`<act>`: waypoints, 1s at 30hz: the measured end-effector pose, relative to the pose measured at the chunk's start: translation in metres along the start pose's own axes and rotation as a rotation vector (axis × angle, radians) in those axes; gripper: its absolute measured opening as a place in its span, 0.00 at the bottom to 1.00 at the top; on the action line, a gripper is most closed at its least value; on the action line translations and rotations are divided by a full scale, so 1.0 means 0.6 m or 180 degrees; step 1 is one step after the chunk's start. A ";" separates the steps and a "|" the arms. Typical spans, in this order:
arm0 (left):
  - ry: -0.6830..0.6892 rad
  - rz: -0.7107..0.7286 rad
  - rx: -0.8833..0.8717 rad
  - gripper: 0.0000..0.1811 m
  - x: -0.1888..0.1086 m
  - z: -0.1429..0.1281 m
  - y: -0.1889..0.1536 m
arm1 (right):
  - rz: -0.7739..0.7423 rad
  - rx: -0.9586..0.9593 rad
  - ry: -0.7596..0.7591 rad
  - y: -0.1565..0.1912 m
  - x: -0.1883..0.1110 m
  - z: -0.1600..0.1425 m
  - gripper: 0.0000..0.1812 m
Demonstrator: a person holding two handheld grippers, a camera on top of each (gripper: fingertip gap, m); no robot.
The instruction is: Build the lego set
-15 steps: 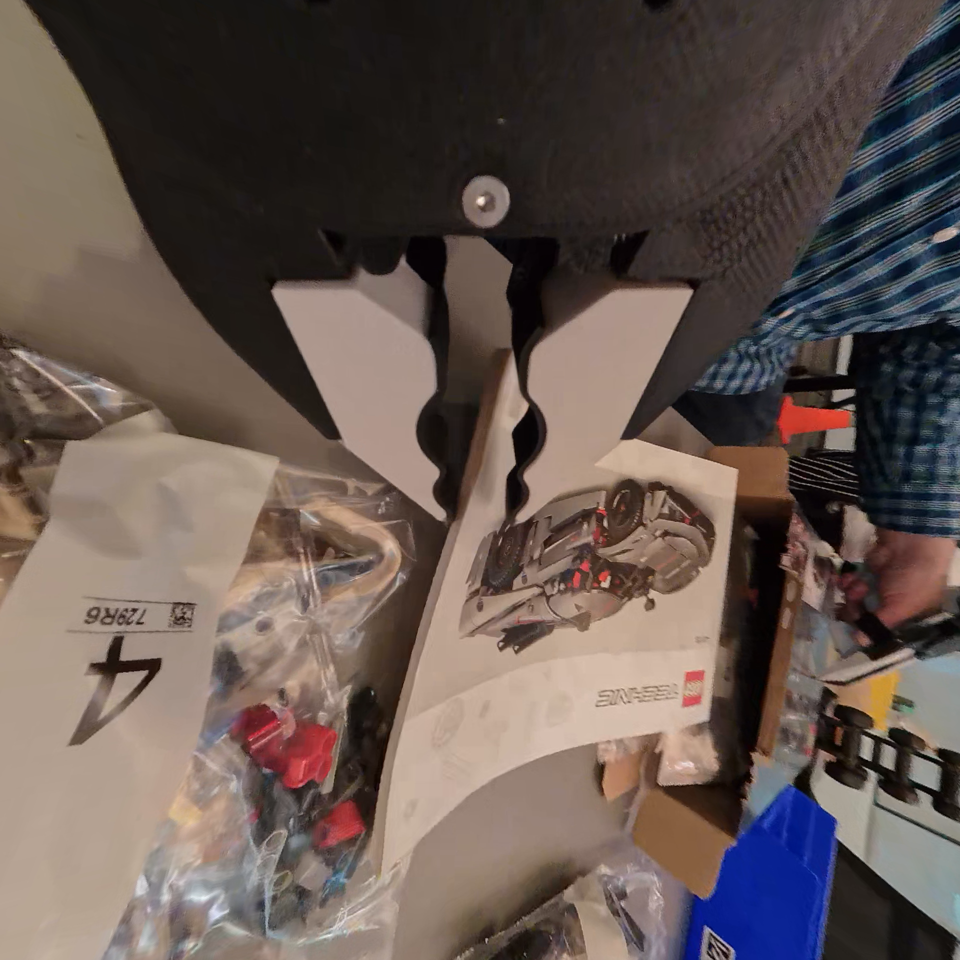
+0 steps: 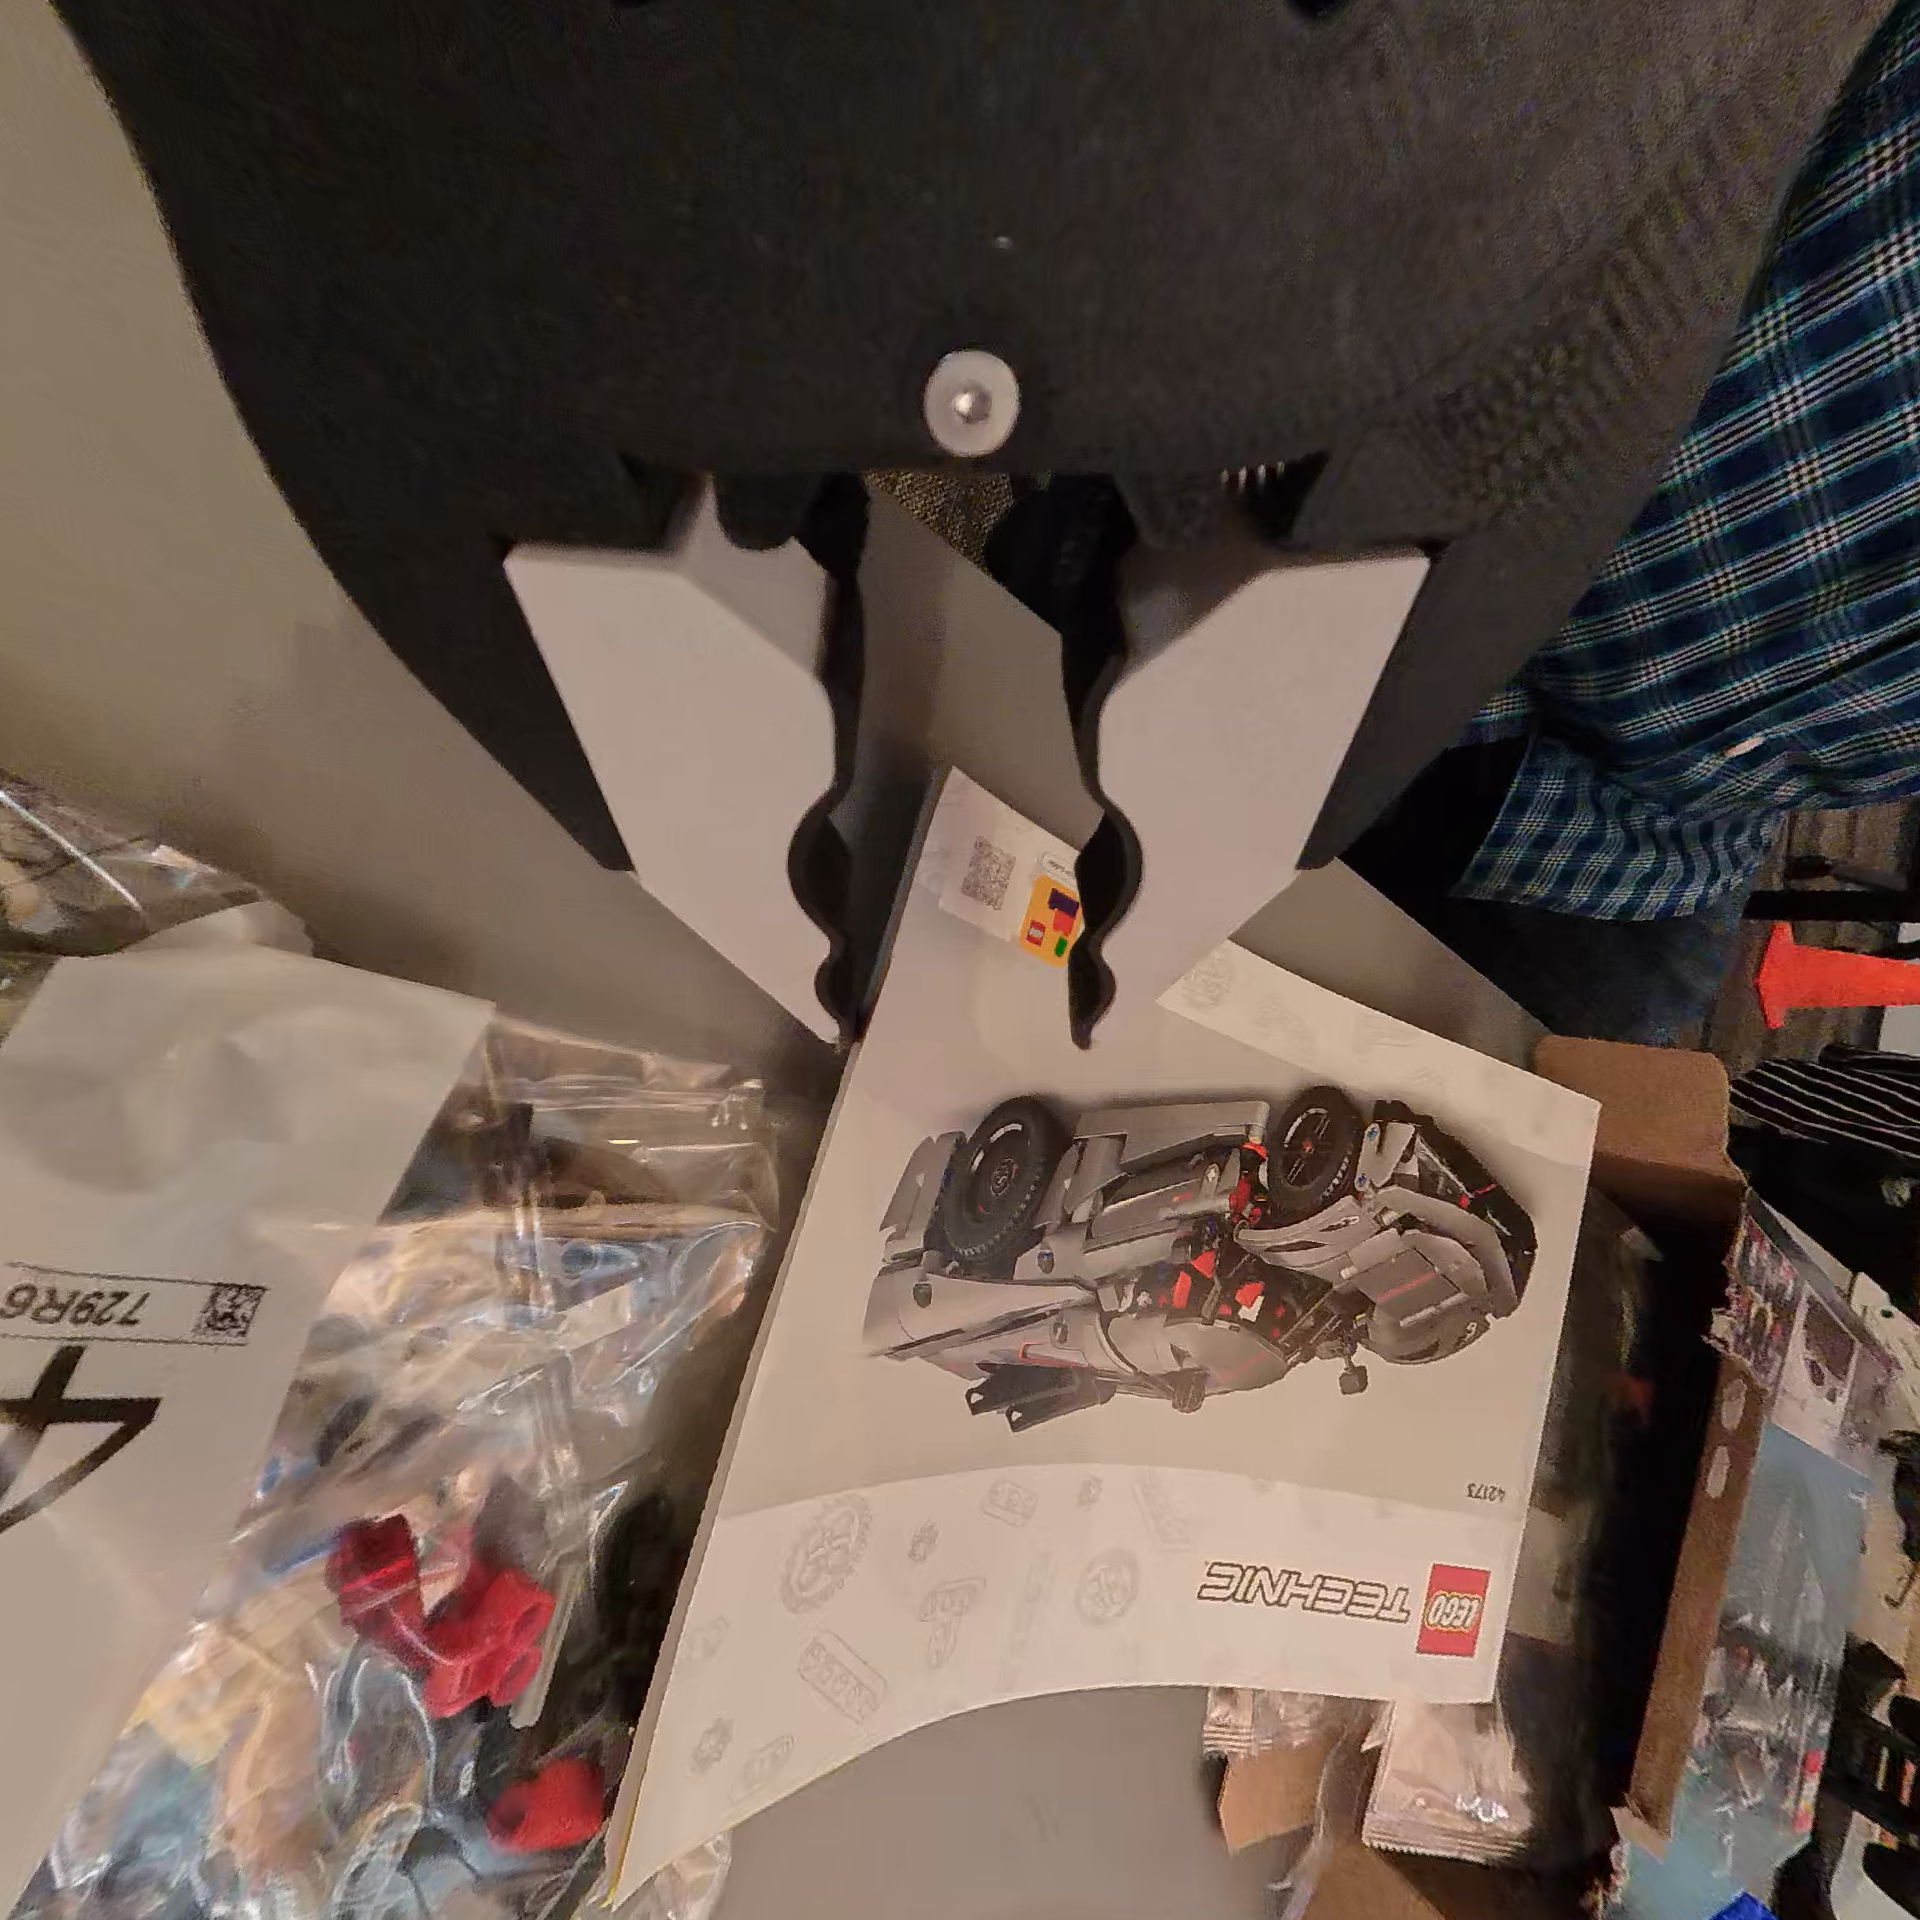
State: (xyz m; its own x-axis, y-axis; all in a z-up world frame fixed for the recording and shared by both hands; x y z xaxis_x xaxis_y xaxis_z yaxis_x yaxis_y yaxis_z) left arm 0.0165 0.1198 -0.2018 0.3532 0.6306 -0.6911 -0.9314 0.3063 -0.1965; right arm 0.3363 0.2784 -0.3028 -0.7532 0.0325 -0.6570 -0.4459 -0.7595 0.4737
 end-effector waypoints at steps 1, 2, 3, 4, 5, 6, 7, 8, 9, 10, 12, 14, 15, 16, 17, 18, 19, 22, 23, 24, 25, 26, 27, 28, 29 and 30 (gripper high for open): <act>0.0108 -0.0051 -0.0025 0.32 0.029 -0.008 -0.018 | 0.0009 -0.0009 0.0001 0.000 0.001 -0.001 0.21; 0.0263 -0.0070 -0.0073 0.32 0.055 -0.017 -0.031 | 0.0022 -0.0020 0.0011 0.000 0.002 -0.003 0.22; 0.0359 -0.0043 -0.0131 0.32 0.074 -0.022 -0.036 | 0.0034 -0.0031 0.0037 -0.001 0.004 -0.005 0.23; 0.0408 -0.0003 -0.0206 0.34 0.091 -0.026 -0.038 | 0.0052 -0.0035 0.0056 -0.002 0.005 -0.006 0.22; 0.0514 -0.0017 -0.0297 0.35 0.107 -0.033 -0.040 | 0.0063 -0.0033 0.0045 -0.003 0.005 -0.007 0.21; 0.0611 -0.0004 -0.0357 0.36 0.120 -0.041 -0.042 | 0.0074 -0.0037 0.0054 -0.004 0.005 -0.007 0.21; 0.0577 0.0064 -0.0362 0.35 0.125 -0.040 -0.043 | 0.0090 -0.0044 0.0063 -0.004 0.005 -0.007 0.20; 0.0553 0.0134 -0.0371 0.35 0.128 -0.039 -0.044 | 0.0096 -0.0061 0.0066 -0.005 0.005 -0.008 0.20; 0.0570 0.0119 -0.0394 0.33 0.130 -0.039 -0.048 | 0.0102 -0.0064 0.0058 -0.005 0.005 -0.008 0.20; 0.0597 0.0117 -0.0442 0.33 0.132 -0.039 -0.050 | 0.0137 -0.0045 0.0046 -0.006 0.005 -0.008 0.19; 0.0626 0.0224 -0.0381 0.33 0.131 -0.039 -0.053 | 0.0200 -0.0026 0.0020 -0.007 0.006 -0.011 0.19; 0.0516 0.0367 -0.0457 0.35 0.115 -0.039 -0.046 | 0.0248 0.0001 -0.0003 -0.003 0.005 -0.016 0.18; 0.0548 0.0327 -0.0524 0.35 0.110 -0.044 -0.048 | 0.0230 -0.0008 -0.0014 -0.002 0.004 -0.020 0.18; 0.0622 0.0353 -0.0464 0.35 0.109 -0.050 -0.051 | 0.0241 -0.0013 -0.0028 0.001 0.004 -0.024 0.18; 0.0688 0.0388 -0.0425 0.37 0.111 -0.056 -0.052 | 0.0284 0.0004 -0.0012 0.003 0.003 -0.027 0.18; 0.0707 0.0424 -0.0408 0.38 0.111 -0.056 -0.053 | 0.0309 0.0014 0.0005 0.005 0.002 -0.029 0.18; 0.0709 0.0464 -0.0371 0.37 0.109 -0.055 -0.053 | 0.0257 -0.0026 -0.0016 0.007 0.002 -0.030 0.18; 0.0837 0.0495 -0.0348 0.40 0.117 -0.058 -0.051 | 0.0194 -0.0095 -0.0006 0.016 0.004 -0.034 0.17; 0.0872 0.0548 -0.0309 0.42 0.125 -0.058 -0.050 | 0.0219 -0.0061 -0.0029 0.015 0.005 -0.034 0.17; 0.0938 0.0562 -0.0295 0.44 0.133 -0.060 -0.051 | 0.0256 -0.0026 -0.0053 0.014 0.005 -0.034 0.17; 0.0948 0.0582 -0.0290 0.45 0.138 -0.058 -0.051 | 0.0268 -0.0005 -0.0060 0.012 0.005 -0.034 0.15; 0.0894 0.0561 -0.0336 0.46 0.142 -0.053 -0.051 | 0.0217 -0.0037 -0.0047 0.010 0.005 -0.035 0.12; 0.0824 0.0553 -0.0422 0.47 0.143 -0.050 -0.045 | 0.0120 -0.0115 -0.0011 0.009 0.005 -0.037 0.10; 0.0756 0.0500 -0.0546 0.44 0.140 -0.047 -0.040 | 0.0082 -0.0146 0.0005 0.009 0.004 -0.039 0.07; 0.0690 0.0453 -0.0659 0.42 0.137 -0.043 -0.035 | 0.0130 -0.0118 -0.0008 0.011 0.003 -0.040 0.09; 0.0637 0.0455 -0.0659 0.38 0.134 -0.041 -0.032 | 0.0165 -0.0094 -0.0024 0.012 0.001 -0.043 0.09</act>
State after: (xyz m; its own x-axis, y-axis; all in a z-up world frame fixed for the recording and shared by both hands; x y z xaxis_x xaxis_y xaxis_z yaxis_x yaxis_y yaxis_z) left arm 0.0603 0.1470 -0.2706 0.2122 0.4978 -0.8409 -0.9757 0.0601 -0.2107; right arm 0.3450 0.2563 -0.3149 -0.7786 -0.0026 -0.6275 -0.3919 -0.7790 0.4894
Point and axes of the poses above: each gripper's, where its closed fingertips meet, x out along the fingers, z out of its top, y = z × x across the jaws, the point moved 8 cm from there along -x, back along the fingers, and after that the axes turned 8 degrees about -x, right-handed, at the moved point
